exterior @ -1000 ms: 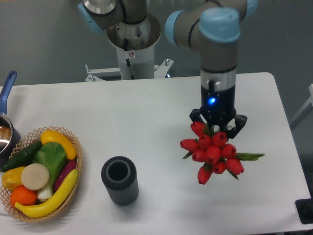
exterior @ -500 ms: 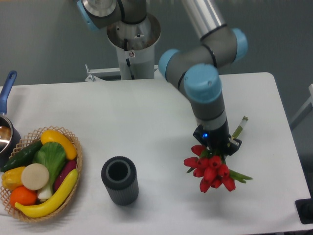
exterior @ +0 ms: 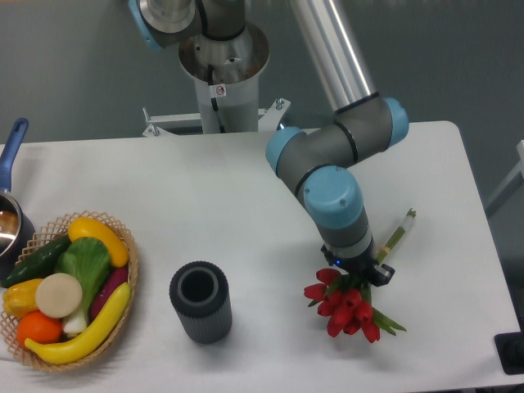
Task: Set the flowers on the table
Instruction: 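Lower the tulip bouquet flat onto the table surface, then open the gripper to release the tulips and lift away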
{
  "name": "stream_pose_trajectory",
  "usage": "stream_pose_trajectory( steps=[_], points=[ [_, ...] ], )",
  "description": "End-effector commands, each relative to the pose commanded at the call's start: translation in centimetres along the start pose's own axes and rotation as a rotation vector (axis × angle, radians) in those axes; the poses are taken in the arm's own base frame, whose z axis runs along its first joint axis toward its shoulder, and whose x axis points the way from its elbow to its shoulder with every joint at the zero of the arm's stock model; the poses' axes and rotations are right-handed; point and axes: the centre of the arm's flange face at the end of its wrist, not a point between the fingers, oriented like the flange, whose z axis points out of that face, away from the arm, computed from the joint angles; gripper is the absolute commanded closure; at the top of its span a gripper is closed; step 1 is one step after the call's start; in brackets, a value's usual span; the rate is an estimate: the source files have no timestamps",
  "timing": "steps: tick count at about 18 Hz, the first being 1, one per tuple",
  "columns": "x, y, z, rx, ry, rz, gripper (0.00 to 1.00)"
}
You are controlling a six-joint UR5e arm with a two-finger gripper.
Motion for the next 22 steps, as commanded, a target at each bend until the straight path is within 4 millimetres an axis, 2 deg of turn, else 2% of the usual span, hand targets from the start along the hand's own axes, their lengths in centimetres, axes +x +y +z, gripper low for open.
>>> stream_pose_trajectory(
  steps=[3, 4, 5, 6, 7, 10, 14, 18, 22],
  points=[
    [0.0, 0.0, 0.1, 0.001, 0.002, 0.000, 0.63],
    [0.0, -0.1, 0.2, 0.001, 0.002, 0.002, 0.55],
    [0.0, -0.1, 0.3, 0.001, 0.002, 0.002, 0.36],
    [0.0, -0.1, 0.3, -0.001, 0.001, 0.013, 0.05],
    [0.1, -0.1, 0.1, -0.002, 0.001, 0.035, 0.00],
    [1.1, -0.3, 0.4, -0.007, 0.013, 0.054, 0.00],
    [0.9, -0.2, -0.7, 0.003, -0.001, 0.044, 0.00],
    [-0.8, 1.7, -5.8, 0.061, -0.051, 0.015, 0.00],
    [-2.2, 3.0, -9.7, 0.113, -0.078, 0.028, 0.00]
  ],
)
